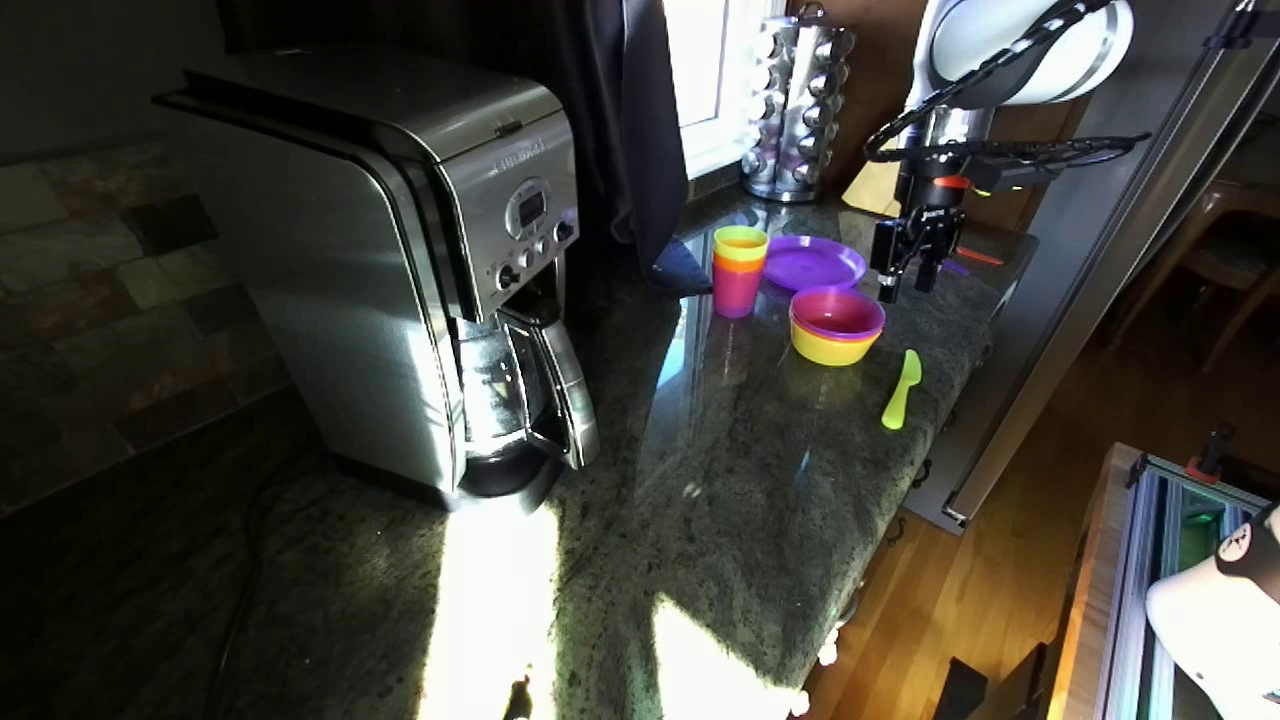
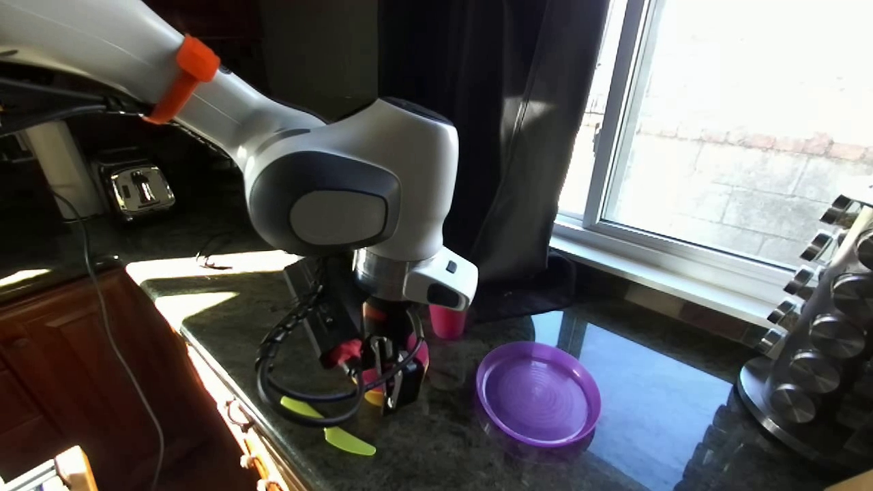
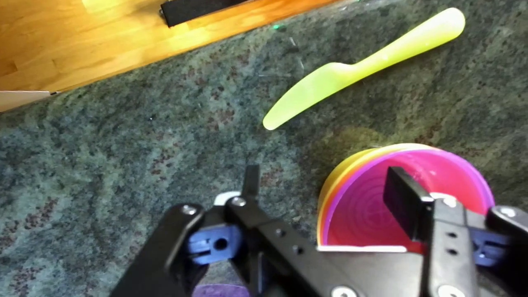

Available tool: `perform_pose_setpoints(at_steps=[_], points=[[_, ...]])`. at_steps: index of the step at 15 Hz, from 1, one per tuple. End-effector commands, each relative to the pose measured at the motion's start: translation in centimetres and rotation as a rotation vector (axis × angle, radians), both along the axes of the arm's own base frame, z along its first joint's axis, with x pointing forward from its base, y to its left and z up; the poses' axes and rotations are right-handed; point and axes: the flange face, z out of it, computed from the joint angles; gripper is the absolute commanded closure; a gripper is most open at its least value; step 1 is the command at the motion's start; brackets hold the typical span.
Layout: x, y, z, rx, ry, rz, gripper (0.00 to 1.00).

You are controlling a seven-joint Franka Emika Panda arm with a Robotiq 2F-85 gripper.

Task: Unstack the stacked bowls

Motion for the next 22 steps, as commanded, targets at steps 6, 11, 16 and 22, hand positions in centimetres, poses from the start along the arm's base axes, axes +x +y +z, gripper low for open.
perform_pose_setpoints(at_steps=[6, 11, 16, 22], points=[[1.4, -0.2, -1.1, 0.037, -0.029, -0.04, 0.91], [2.0, -0.1, -1.1, 0.037, -0.032, -0.041, 0.42], [2.4, 0.1, -1.5, 0.028, -0.024, -0.039, 0.61], [2.9, 0.1, -1.9, 0.016, -0.017, -0.036, 1.0]])
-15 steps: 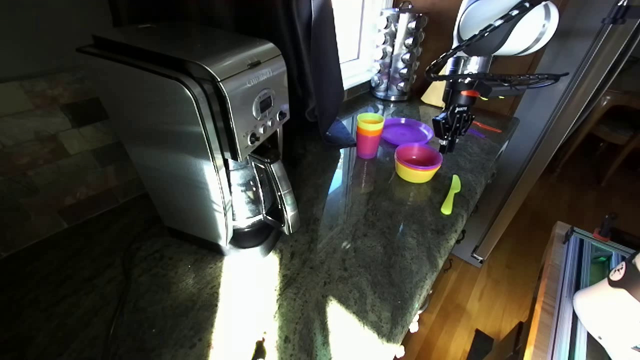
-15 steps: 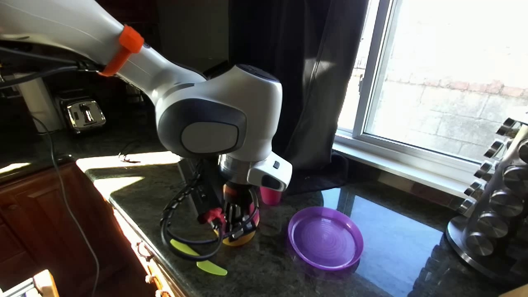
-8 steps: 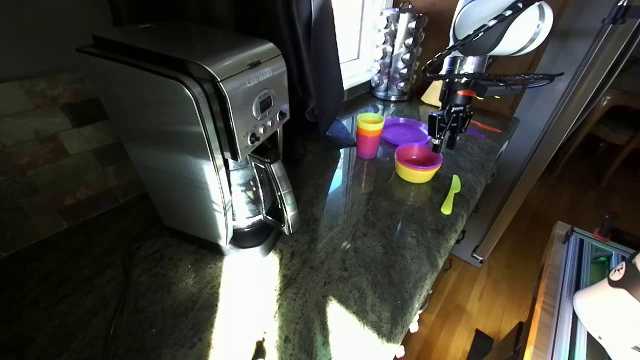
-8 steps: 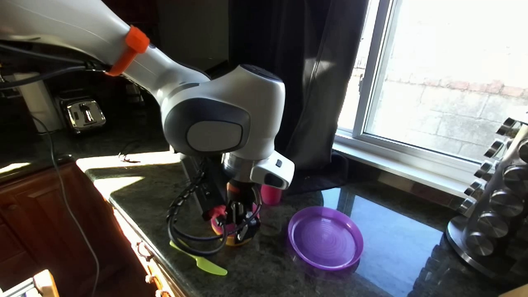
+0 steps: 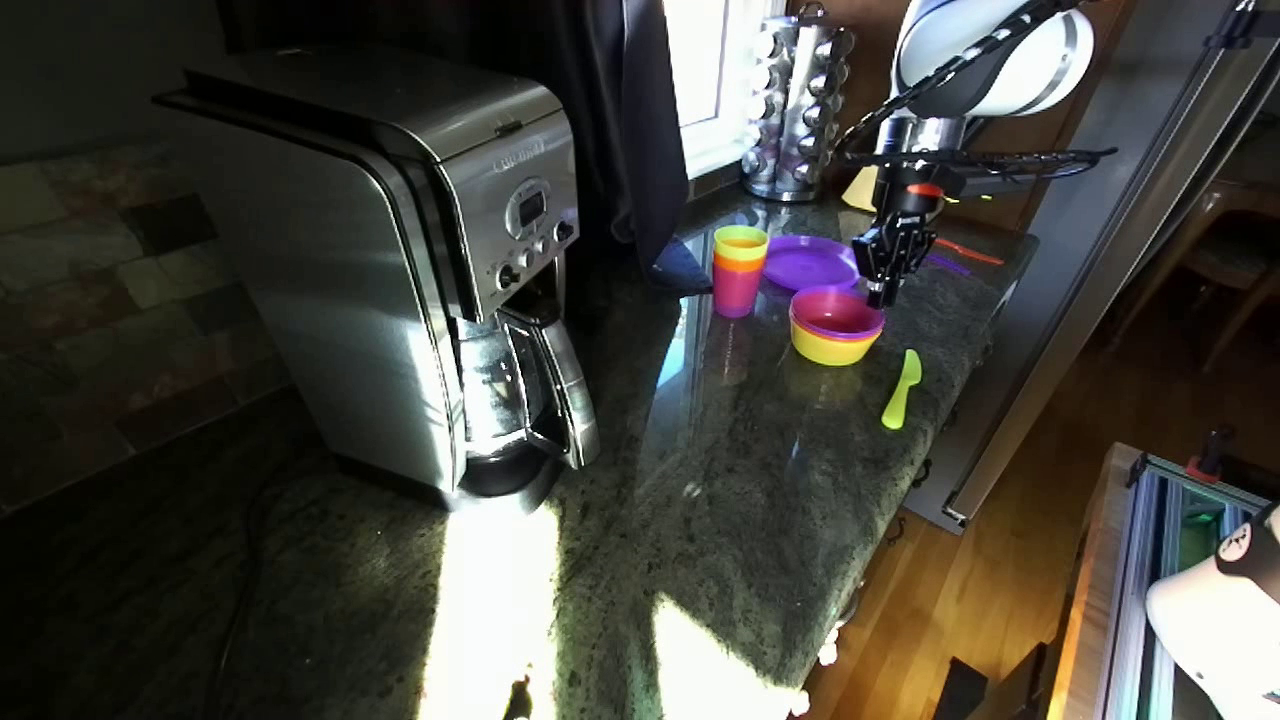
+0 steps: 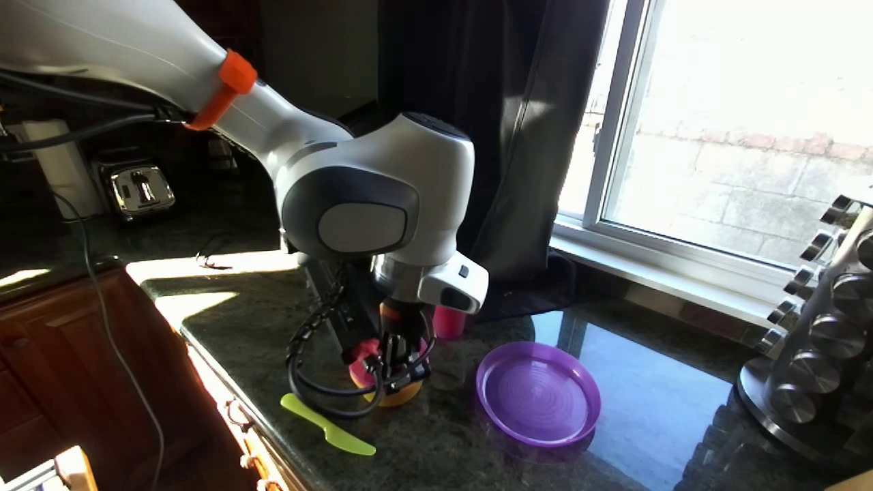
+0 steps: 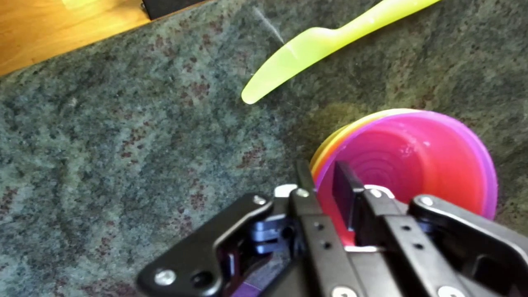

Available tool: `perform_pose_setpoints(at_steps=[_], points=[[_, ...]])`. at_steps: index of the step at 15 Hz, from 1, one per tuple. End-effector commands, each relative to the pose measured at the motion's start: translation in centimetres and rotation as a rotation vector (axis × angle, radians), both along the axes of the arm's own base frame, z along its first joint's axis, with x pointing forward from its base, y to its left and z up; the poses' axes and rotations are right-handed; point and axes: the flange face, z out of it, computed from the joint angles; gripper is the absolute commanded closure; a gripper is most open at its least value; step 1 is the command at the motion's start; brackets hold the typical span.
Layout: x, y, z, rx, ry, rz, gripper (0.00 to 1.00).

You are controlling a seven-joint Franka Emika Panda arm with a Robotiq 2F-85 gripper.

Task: Unstack the stacked bowls

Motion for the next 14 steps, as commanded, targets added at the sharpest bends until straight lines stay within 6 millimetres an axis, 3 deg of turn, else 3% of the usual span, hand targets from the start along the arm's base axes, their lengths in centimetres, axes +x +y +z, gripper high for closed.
perform_pose_setpoints(at_steps=[1, 14], points=[[0.7, 0.0, -0.6, -0.01, -0.006, -0.004, 1.0], [1.0, 0.6, 0.6, 0.046, -0.011, 0.01, 0.99]])
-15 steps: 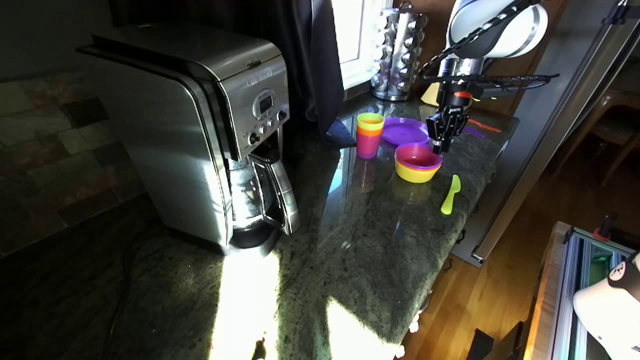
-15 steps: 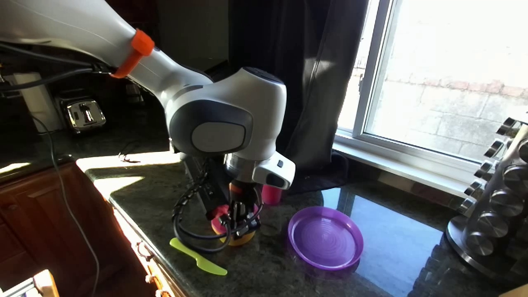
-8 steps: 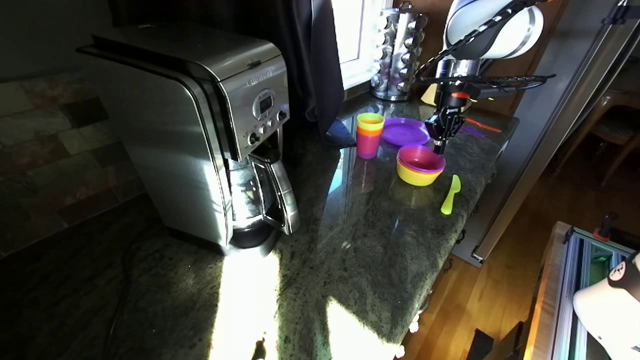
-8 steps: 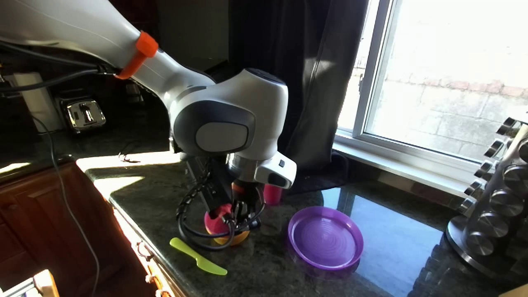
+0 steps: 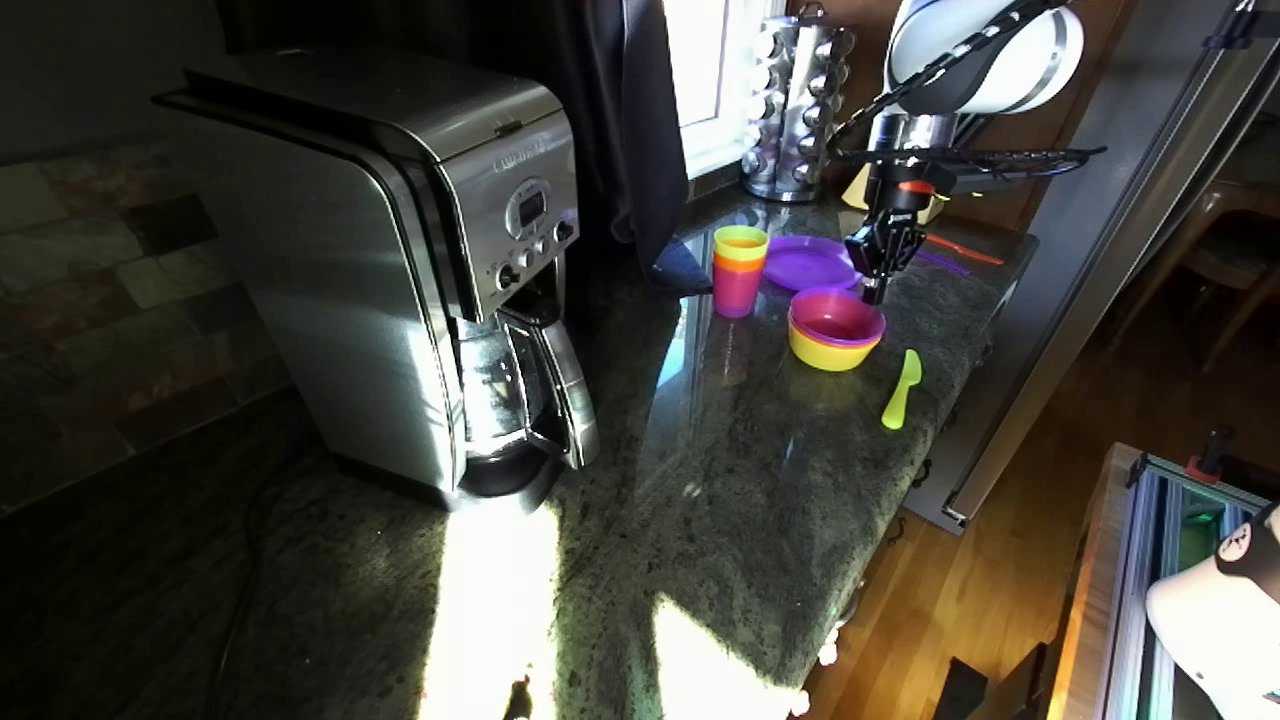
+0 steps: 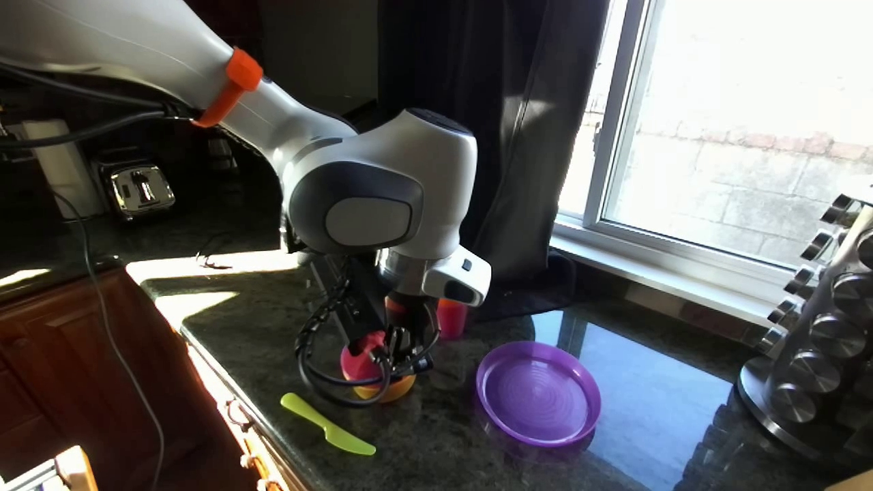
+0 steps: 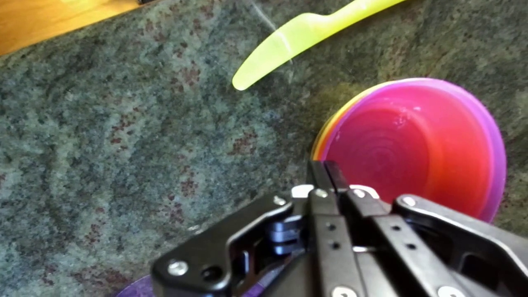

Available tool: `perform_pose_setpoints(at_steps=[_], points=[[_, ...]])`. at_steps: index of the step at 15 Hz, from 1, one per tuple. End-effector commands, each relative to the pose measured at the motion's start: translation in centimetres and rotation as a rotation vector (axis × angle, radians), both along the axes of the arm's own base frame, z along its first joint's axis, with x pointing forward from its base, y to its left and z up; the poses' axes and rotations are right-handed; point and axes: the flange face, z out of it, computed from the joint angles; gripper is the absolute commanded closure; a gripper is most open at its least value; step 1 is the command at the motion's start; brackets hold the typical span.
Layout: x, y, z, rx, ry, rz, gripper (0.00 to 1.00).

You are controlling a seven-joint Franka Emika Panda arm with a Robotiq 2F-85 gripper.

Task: Unstack the stacked bowls

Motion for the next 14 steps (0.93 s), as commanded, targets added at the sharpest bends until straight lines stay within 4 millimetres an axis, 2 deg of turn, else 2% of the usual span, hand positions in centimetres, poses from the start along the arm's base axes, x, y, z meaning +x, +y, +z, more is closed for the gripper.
perform_pose_setpoints(at_steps=[1, 8, 14], points=[[0.1, 0.5, 0.4, 0.063, 0.004, 0.008, 0.99], [0.1, 0.9, 0.8, 0.141, 0.02, -0.004, 0.99], [-0.4, 0.8, 3.3, 0.182, 0.029, -0.004, 0.99]])
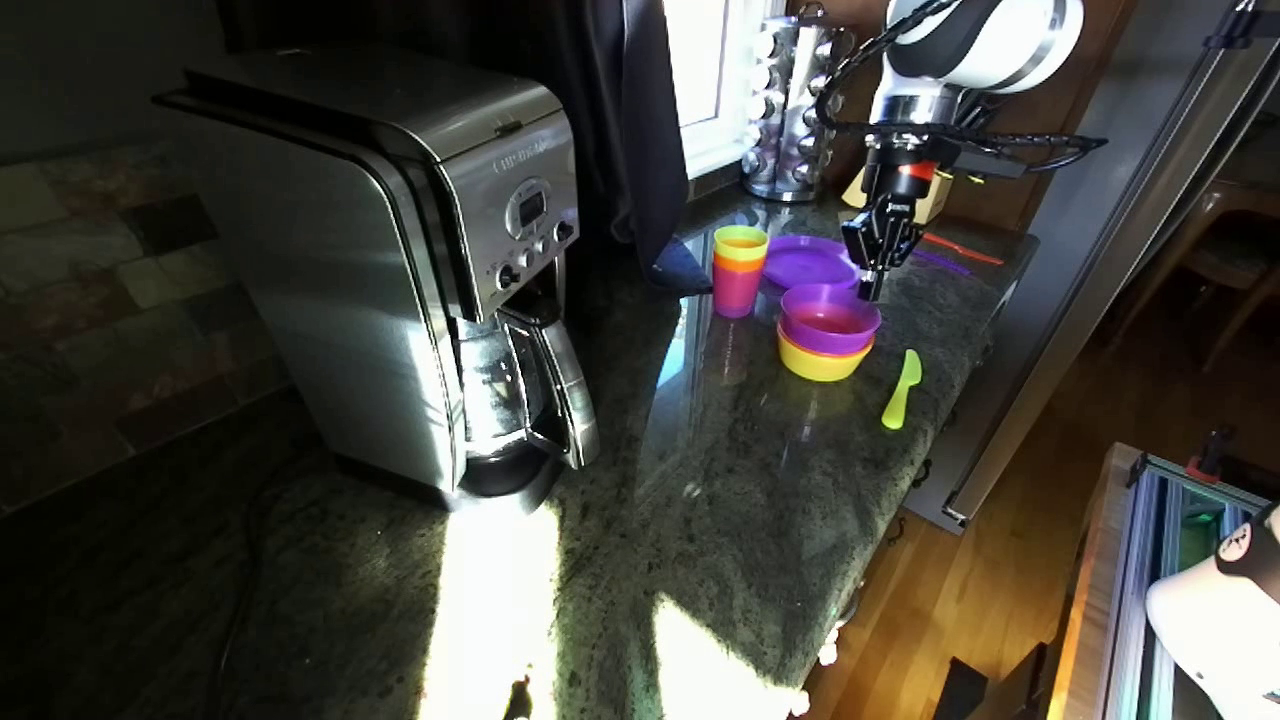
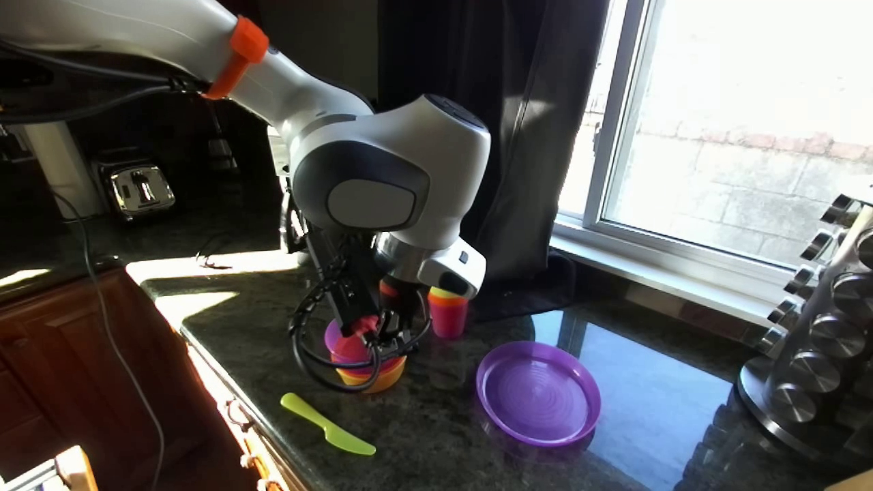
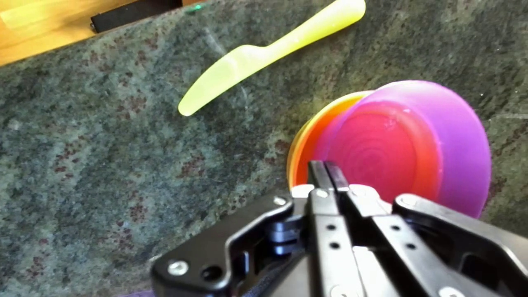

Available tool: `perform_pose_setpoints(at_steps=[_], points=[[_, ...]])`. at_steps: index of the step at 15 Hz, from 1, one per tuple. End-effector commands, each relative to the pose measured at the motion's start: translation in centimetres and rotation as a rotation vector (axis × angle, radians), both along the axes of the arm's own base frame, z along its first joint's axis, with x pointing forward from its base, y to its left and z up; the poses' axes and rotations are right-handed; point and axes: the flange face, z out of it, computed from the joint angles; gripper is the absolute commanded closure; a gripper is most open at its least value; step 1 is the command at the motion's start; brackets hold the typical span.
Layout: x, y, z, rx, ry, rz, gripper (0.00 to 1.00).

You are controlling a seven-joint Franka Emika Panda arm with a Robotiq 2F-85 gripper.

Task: Unstack the stacked bowls

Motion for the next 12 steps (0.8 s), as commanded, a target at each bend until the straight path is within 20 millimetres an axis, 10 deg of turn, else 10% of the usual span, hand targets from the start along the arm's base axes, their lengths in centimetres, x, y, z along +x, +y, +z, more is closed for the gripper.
perform_pose_setpoints(at_steps=[1, 12], points=[[-0.5, -0.1, 2.3, 0.051, -0.006, 0.006, 0.99], [3.4, 7.0, 5.7, 0.066, -0.01, 0.107, 0.99]])
